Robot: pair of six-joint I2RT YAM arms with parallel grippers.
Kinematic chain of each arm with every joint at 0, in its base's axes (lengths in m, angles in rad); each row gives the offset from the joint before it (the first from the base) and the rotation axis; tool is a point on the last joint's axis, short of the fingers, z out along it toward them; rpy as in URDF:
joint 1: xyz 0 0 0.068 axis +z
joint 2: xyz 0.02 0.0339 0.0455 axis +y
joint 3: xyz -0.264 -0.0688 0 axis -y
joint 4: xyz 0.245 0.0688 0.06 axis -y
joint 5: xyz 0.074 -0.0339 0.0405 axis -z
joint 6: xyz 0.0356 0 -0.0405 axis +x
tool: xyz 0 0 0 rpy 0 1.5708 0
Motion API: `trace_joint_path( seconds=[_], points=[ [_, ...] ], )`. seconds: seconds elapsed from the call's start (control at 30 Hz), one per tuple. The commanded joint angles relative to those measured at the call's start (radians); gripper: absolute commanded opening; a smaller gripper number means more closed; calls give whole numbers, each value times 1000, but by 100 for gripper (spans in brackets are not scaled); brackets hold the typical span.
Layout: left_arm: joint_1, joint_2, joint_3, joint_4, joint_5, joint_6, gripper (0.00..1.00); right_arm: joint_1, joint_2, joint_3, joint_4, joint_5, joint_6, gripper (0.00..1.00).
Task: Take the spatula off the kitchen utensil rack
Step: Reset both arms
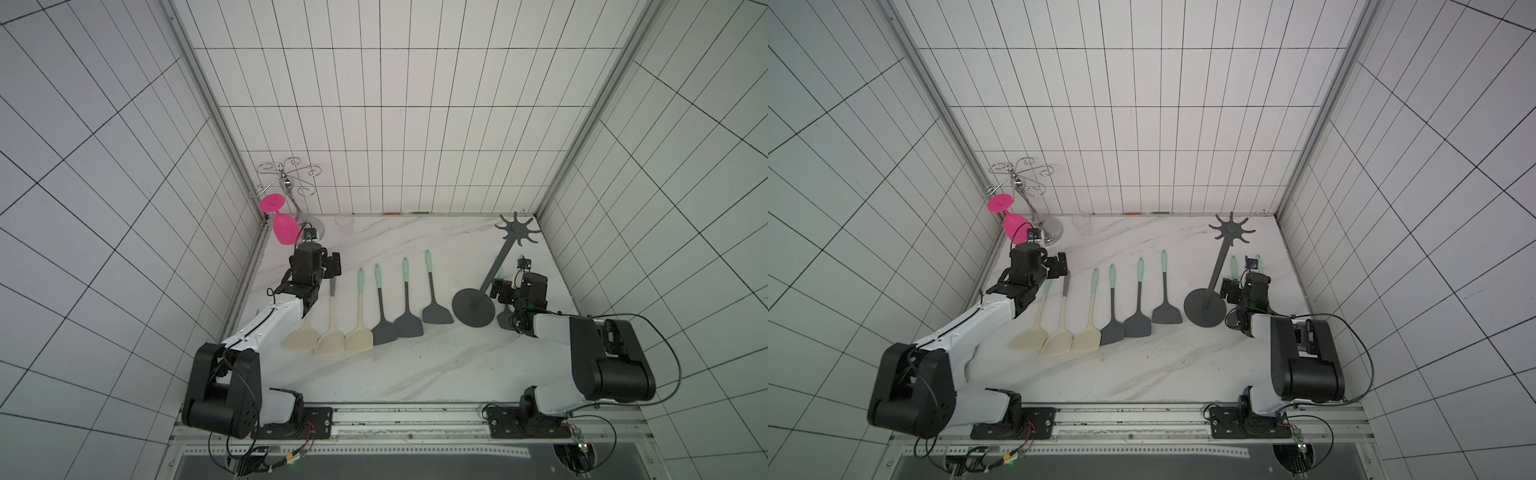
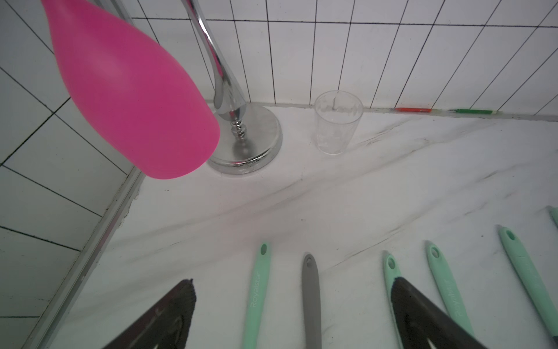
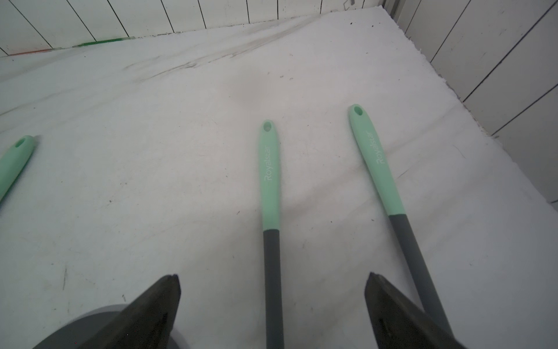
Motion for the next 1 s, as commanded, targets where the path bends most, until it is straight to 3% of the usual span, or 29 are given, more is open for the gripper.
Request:
trace_joint_path(
  seconds=[0.0, 0.07, 0.17, 0.37, 0.43, 0.5, 0.57, 0.6, 0.67, 0.77, 0.9, 0.97],
  points=[
    [60, 19, -47, 78, -9, -35, 99, 9, 5, -13, 130, -5, -10, 99],
    [75, 41, -49, 93, -4, -51, 99, 11, 29, -64, 259, 2, -7, 99],
    [75, 75, -94, 203, -20, 0, 99, 13, 16, -45, 198, 5, -8, 99],
    [73, 81, -339, 675, -39, 79, 99, 17, 22, -47, 213, 10, -14, 98],
    [85, 84, -371, 747, -23, 78, 99, 17, 20, -47, 208, 8, -14, 99],
    [107, 143, -403, 844, -41, 45, 99, 17, 20, -50, 214, 8, -14, 99],
    [121, 267, -441, 1077, -28, 61, 99, 17, 19, -50, 214, 8, -14, 99],
    [117, 264, -436, 1090, -29, 63, 99, 17, 19, -49, 213, 10, -14, 99],
    [126, 187, -362, 804, 7, 35, 98, 19, 20, -48, 213, 11, -14, 99],
    [166, 247, -387, 950, 88, 33, 99, 20, 20, -48, 212, 14, -15, 99],
    [166, 200, -339, 775, 87, 21, 98, 20, 20, -48, 213, 16, -16, 99],
    [168, 207, -346, 798, 90, 21, 99, 22, 20, -48, 211, 16, -15, 99]
  ],
)
